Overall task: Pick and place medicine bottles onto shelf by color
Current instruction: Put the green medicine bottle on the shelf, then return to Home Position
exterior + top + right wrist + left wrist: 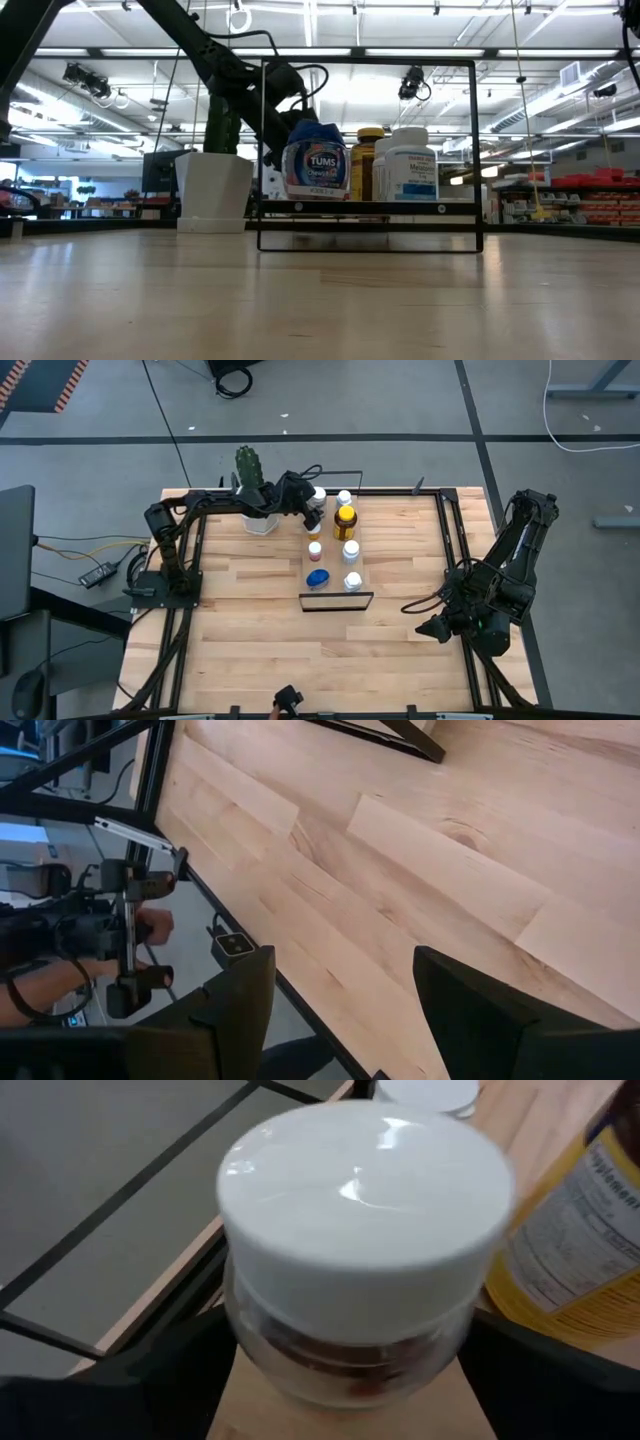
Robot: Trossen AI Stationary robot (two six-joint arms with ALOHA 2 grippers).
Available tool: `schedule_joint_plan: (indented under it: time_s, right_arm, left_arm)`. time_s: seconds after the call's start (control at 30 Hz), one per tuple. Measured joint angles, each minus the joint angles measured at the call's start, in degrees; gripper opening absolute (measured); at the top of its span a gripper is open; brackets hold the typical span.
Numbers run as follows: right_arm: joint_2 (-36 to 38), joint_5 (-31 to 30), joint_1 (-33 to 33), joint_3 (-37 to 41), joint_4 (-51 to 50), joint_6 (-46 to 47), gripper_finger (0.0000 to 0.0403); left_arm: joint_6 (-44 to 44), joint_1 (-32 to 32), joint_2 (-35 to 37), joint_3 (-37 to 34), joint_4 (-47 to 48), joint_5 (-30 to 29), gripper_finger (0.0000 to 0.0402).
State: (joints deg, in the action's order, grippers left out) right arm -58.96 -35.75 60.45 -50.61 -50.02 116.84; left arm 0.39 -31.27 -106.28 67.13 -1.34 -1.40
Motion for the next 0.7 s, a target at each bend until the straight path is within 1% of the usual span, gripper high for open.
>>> schedule_joint_plan:
  time_s: [0.1, 0.2, 0.53, 0.7]
  right_arm:
    - [0.0, -0.02, 0.0, 0.0, 0.0, -0.02, 0.0245]
    - [0.0, -0.04, 0.0, 0.0, 0.0, -0.04, 0.0245]
    - [0.02, -0.28, 0.0, 0.0, -0.03, -0.63, 0.0245]
    - [0.01, -0.62, 0.0, 0.0, -0.17, -1.31, 0.0245]
  left_arm:
    - [0.02, 0.0, 0.0, 0.0, 0.06, 0.14, 0.0379]
    - [-0.01, 0.0, 0.23, 0.0, 0.24, 0.17, 0.0386]
    - [1.06, -0.17, 3.53, 0.0, 1.64, 0.15, 0.0387]
    - [0.63, 0.02, 5.39, 0.0, 5.13, 0.05, 0.0387]
